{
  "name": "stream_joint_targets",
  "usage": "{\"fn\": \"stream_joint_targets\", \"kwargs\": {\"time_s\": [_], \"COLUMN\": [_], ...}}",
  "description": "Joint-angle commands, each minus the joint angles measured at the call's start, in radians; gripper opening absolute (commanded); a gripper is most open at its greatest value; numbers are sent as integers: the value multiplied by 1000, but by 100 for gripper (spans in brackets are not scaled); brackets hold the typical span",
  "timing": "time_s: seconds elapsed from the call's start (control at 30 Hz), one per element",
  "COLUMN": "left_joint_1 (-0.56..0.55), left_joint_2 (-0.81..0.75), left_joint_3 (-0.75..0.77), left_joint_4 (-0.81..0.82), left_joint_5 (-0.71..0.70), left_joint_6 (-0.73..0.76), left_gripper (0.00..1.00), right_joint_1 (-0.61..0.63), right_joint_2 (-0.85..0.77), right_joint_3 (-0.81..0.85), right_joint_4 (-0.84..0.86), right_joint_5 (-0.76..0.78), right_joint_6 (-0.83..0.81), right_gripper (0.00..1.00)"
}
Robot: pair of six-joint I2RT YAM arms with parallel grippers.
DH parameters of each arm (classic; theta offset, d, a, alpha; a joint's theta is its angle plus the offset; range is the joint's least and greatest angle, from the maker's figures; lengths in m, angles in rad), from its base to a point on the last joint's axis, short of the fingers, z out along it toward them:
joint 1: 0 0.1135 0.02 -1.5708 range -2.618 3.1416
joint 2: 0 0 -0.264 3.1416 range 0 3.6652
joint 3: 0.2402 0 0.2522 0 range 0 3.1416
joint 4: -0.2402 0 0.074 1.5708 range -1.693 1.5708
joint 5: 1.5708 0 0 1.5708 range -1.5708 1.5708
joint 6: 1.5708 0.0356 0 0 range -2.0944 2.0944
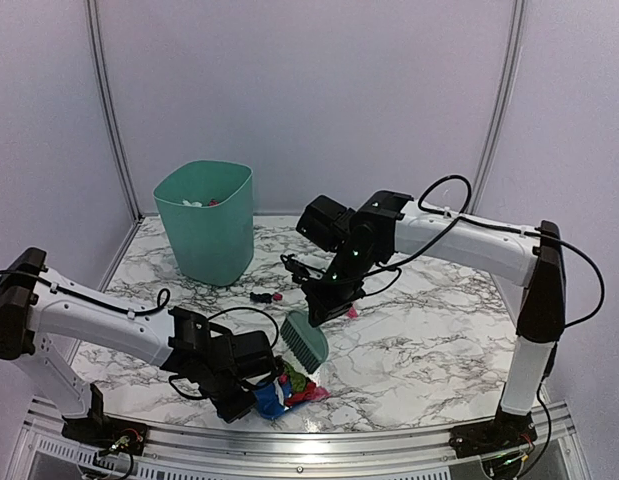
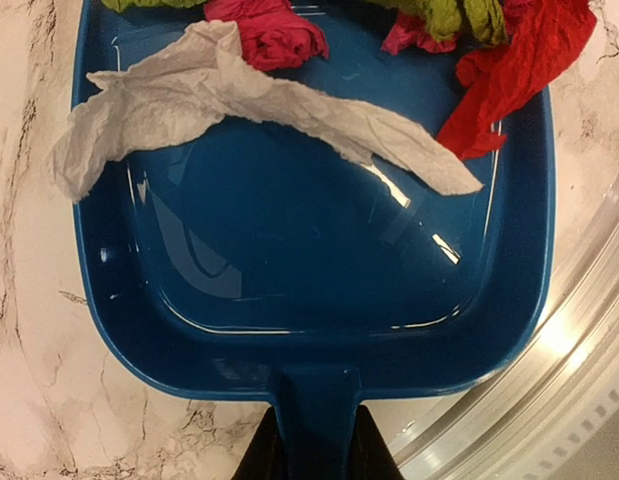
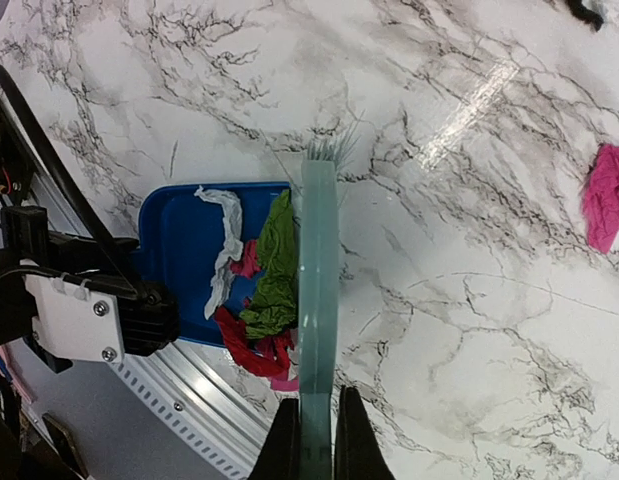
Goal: Sweep away the paper scraps from the table
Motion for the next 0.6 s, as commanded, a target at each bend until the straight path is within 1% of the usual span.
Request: {"fn": "stream_joint_targets", "kwargs": {"time_s": [0.0,0.23,0.43,0.57], "left_joint_1": [5,5,6,5], "left_joint_2": [-13,-8,-4,3], "left_joint_3": [-28,-29,-26,-15], "left_joint_4": [-30,-34,-38,-43], "left_joint_5": [17,22,23,23], "left_joint_6": [3,0,8,20], "left_gripper": [0,0,0,0], "right_joint_1": [-12,-25,-15,10], "right_joint_2": [-18,-56,-93,-82], "right_joint_3": [55,40,-13,-25], "right_joint_4": [-76,-202,-259,-262], "right_joint_5": [71,177,157,130], "right_joint_6": [-29,-17,57,117], "right_gripper": [0,0,0,0]}}
